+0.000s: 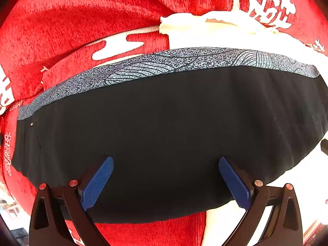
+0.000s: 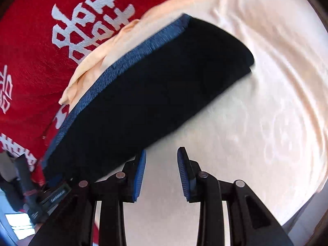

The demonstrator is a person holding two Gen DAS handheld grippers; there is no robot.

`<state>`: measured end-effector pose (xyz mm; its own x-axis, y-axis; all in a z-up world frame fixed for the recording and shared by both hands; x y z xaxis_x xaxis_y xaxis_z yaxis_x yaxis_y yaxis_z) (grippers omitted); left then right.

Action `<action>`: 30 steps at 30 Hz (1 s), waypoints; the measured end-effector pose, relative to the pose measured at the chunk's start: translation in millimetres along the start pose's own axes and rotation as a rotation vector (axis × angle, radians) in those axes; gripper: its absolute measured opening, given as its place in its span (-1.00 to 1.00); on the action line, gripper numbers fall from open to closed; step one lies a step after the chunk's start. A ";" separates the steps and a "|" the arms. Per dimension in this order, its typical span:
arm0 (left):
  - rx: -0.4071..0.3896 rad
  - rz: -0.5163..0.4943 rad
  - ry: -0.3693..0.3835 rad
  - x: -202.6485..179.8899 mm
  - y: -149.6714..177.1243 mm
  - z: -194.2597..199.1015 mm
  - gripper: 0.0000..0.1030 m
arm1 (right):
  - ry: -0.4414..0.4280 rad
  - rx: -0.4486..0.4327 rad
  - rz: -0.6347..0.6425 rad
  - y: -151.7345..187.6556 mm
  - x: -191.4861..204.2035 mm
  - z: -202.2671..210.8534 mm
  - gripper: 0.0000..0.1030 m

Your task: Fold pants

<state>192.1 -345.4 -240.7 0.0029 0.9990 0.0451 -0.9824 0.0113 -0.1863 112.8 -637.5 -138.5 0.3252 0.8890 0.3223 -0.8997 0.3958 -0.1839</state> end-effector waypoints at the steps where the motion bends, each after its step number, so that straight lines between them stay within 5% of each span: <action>1: 0.005 0.006 0.005 0.5 -0.2 -0.4 1.00 | -0.008 0.011 -0.012 6.4 -3.0 2.0 -0.22; 14: 0.024 -0.016 0.004 6.8 -11.1 -9.2 1.00 | -0.077 0.064 -0.093 35.8 -11.8 5.1 -0.13; 25: 0.029 -0.027 -0.011 0.8 -15.3 -8.7 1.00 | -0.187 0.018 -0.090 8.2 0.2 44.8 -0.13; 30: 0.025 -0.040 -0.021 -5.6 -17.3 -10.7 1.00 | -0.227 -0.107 -0.047 -27.6 -0.3 88.5 -0.13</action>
<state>211.0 -350.8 -248.2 0.0385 0.9966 0.0723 -0.9859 0.0497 -0.1595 111.8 -669.2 -51.4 0.2817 0.7991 0.5311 -0.8453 0.4686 -0.2567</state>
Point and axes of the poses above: each gripper's, at about its wrist camera, not at the fingertips, and z roughly against the way its jaws point, x to its left, y to its underside, the point moved 4 cm from there along -z, roughly the way its jaws point, and after that the axes turned 6 degrees about z, right-handed, at the moved point
